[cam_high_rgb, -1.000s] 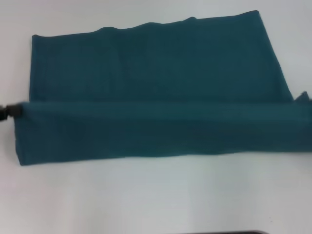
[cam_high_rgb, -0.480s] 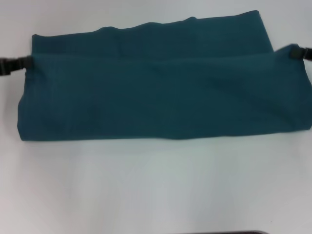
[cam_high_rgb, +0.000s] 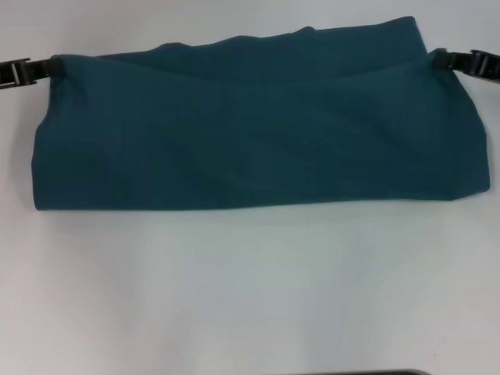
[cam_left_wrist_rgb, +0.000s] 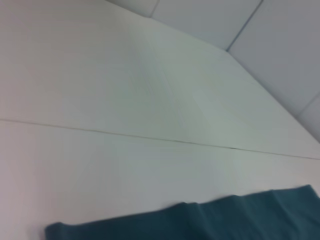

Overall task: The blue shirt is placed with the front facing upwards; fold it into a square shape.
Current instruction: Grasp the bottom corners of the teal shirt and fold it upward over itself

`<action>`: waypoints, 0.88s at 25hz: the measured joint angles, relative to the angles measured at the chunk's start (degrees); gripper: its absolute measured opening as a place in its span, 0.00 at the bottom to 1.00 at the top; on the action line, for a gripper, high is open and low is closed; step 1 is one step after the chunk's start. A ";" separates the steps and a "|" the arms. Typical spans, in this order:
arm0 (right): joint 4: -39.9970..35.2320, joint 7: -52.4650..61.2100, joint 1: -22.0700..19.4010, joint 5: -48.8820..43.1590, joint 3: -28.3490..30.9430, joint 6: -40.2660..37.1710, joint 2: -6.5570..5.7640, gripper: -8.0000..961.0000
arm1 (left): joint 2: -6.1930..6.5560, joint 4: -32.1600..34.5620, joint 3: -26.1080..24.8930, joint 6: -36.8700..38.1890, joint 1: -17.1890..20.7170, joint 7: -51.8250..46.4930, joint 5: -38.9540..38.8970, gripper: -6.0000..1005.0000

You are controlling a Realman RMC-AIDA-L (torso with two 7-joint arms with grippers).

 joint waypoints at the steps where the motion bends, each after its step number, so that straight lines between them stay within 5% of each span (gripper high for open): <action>1: 0.17 0.00 0.30 0.14 -0.55 1.59 0.29 0.05 | -0.29 0.14 0.31 -1.26 -0.23 0.00 -0.06 0.01; 7: 0.41 -0.09 2.47 0.48 -2.28 8.24 1.51 0.05 | -1.11 2.08 2.04 -7.83 -1.92 -0.02 -0.30 0.01; 22: 1.22 -0.14 4.38 5.99 -7.37 16.06 1.59 0.05 | -1.20 3.95 3.04 -16.86 -4.63 -0.03 -0.55 0.01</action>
